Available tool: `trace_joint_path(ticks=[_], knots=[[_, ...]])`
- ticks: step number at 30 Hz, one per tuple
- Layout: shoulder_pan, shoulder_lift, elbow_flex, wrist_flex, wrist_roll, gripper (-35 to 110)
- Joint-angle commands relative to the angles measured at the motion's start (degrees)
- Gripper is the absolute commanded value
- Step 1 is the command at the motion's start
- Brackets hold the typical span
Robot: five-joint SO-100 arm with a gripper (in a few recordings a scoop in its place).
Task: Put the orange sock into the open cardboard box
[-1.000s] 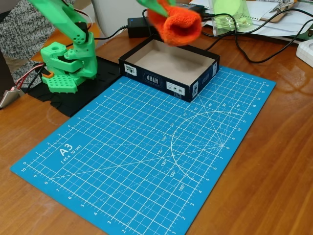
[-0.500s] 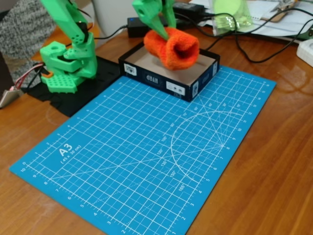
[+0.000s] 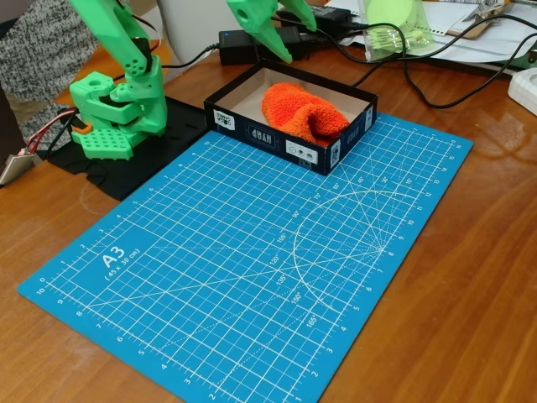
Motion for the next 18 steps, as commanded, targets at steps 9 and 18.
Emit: trace_joint_path(ticks=[9,18], knots=[[34.5,30.1,20.8,-12.9,48.1,7],[40.8,53.4,49.1,-16.3,46.2,0]])
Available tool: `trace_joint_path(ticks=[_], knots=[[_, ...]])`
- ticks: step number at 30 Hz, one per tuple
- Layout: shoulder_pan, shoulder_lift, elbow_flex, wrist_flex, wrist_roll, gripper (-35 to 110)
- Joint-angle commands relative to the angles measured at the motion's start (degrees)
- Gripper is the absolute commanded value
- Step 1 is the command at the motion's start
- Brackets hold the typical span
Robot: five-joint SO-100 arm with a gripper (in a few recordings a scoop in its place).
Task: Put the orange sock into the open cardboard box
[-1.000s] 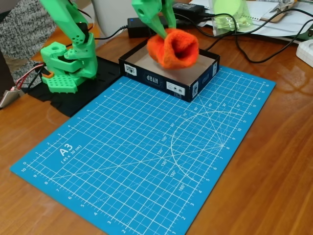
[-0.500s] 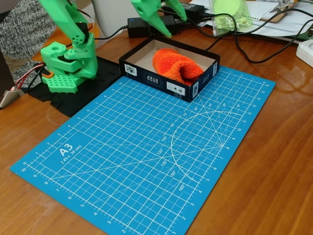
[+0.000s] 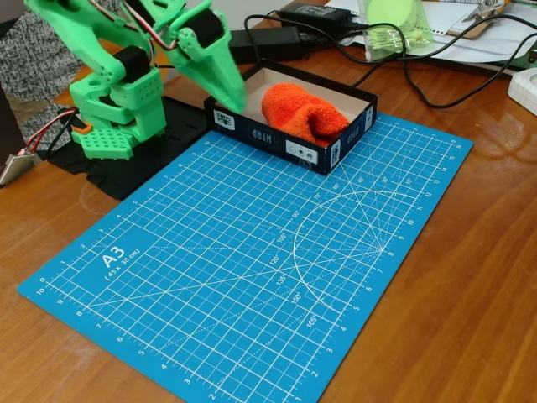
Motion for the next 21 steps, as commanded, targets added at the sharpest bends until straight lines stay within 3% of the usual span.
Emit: trace_joint_path(ticks=[1,7,21], knots=[[2.3,13.7,12.4,-4.9,-1.0,0],[-0.3,27.8,19.3,3.7,-2.8,0],[-2.5,27.8,22.9,4.4,-8.1,0]])
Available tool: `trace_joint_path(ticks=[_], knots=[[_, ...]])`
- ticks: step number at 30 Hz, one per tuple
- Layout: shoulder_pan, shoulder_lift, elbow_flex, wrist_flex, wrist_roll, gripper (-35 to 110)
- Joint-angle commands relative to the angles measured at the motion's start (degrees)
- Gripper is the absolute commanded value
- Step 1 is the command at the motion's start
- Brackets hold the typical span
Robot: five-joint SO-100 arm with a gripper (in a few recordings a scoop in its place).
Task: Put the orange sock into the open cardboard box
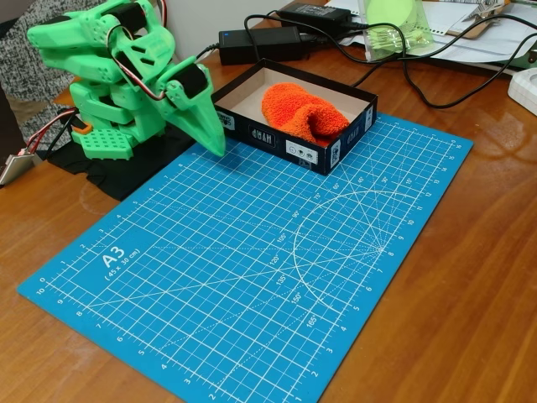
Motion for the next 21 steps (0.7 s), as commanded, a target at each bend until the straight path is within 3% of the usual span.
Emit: trace_joint_path(ticks=[1,21], knots=[[-1.0,0.9,0.6,0.5,1.0,0],[0.4,0.9,0.7,0.5,2.2,0]])
